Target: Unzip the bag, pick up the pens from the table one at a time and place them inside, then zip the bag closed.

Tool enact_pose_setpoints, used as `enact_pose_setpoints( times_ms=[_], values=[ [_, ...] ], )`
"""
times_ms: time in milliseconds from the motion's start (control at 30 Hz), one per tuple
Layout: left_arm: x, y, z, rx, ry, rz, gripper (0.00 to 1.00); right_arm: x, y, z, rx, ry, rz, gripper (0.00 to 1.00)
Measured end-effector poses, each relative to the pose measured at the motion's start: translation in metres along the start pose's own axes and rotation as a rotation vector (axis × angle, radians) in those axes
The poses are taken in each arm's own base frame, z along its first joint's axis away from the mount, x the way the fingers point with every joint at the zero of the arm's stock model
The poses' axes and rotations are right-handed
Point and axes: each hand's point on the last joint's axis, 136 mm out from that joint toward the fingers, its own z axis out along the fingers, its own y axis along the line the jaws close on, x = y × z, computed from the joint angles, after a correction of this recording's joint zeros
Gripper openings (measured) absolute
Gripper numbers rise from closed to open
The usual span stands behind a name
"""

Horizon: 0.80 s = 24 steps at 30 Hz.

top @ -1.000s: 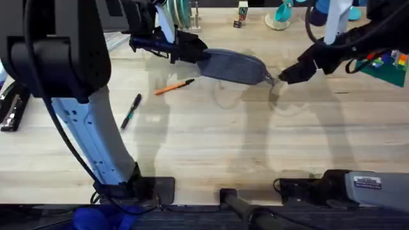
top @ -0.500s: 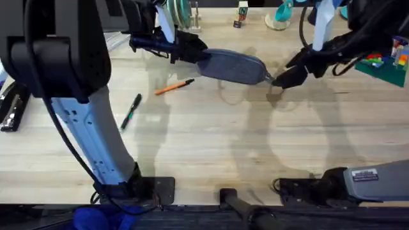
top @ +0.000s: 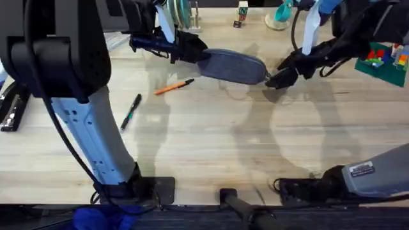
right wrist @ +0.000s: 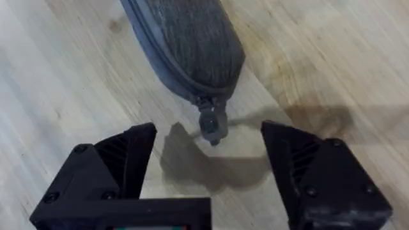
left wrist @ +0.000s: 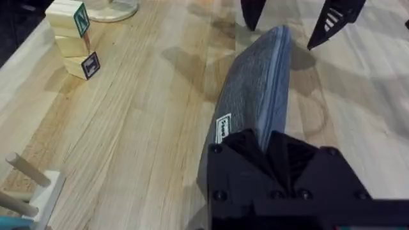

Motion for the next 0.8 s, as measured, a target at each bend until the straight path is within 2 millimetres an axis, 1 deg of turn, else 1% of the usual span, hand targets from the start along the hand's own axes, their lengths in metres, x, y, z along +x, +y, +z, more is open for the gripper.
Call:
enact_pose_setpoints(
  times_ms=[267, 500, 800],
  values=[
    [0.0, 0.0, 0.0, 0.0, 0.0, 0.0, 0.04, -0.004, 0.0, 0.001, -0.009, -0.021, -0.024, 0.995],
    [0.0, 0.0, 0.0, 0.0, 0.0, 0.0, 0.04, 0.003, -0.002, 0.013, -0.04, -0.011, -0.004, 0.995],
    [0.0, 0.0, 0.0, 0.0, 0.0, 0.0, 0.041, 0.002, 0.001, 0.018, -0.073, -0.03, 0.003, 0.993]
  ],
)
